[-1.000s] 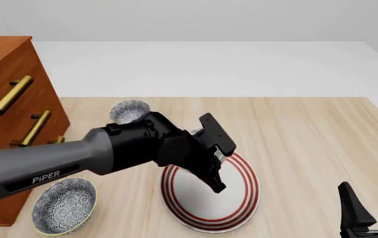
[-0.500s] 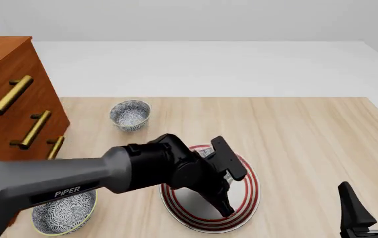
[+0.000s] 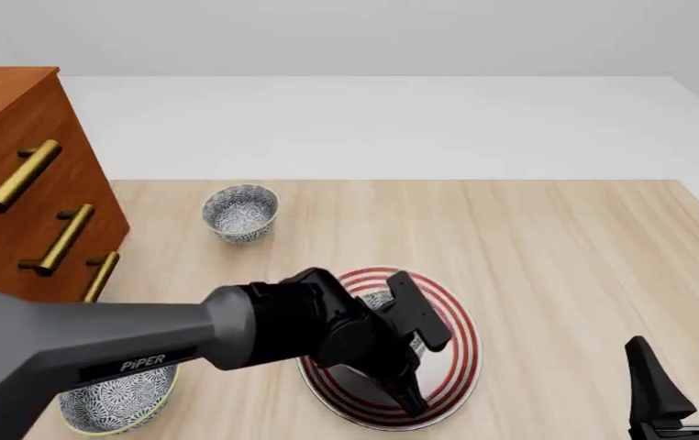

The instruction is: Pick up the bowl and put it in the middle on the plate.

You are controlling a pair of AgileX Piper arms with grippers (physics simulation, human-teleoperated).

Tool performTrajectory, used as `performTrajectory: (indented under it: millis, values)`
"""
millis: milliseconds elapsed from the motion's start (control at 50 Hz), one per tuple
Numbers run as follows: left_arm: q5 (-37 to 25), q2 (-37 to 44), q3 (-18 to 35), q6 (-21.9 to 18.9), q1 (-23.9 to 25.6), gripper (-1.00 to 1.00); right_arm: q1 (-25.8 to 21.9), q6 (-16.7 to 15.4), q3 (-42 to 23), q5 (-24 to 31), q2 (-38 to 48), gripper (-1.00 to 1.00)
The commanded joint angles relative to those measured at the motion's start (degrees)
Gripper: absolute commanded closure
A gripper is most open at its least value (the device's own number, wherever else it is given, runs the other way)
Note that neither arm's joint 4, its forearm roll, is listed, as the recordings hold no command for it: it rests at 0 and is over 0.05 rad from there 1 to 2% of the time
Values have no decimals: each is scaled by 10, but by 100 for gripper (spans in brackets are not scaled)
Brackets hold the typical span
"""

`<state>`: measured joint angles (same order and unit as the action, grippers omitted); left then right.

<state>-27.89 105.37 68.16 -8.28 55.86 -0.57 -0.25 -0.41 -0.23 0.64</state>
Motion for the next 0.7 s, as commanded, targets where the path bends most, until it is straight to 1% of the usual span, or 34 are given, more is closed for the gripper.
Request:
performTrajectory:
  millis: [20,220,240,340,360,380,420,460,640,700]
  values:
    - [5,3,-5,3,-2,100,0,0,0,0,0,-100]
    - [-5,1,-1,9,-5,100,0,0,0,0,0,-100]
    - [-6,1,0,10,-5,-100,0,0,0,0,0,-100]
    - [-7,0,0,15,-2,-100,0,0,0,0,0,-100]
    - [-13,0,7,51,16,-100,0,0,0,0,0,-100]
    - [-17,-2,9,59,19,-100,0,0,0,0,0,-100]
    - [-13,-3,4,36,9,-100,0,0,0,0,0,-100]
    - [-14,-4,5,45,11,-100,0,0,0,0,0,-100]
    - [-20,-12,5,40,2,-100,0,0,0,0,0,-100]
    - [-22,-16,5,42,5,-100,0,0,0,0,0,-100]
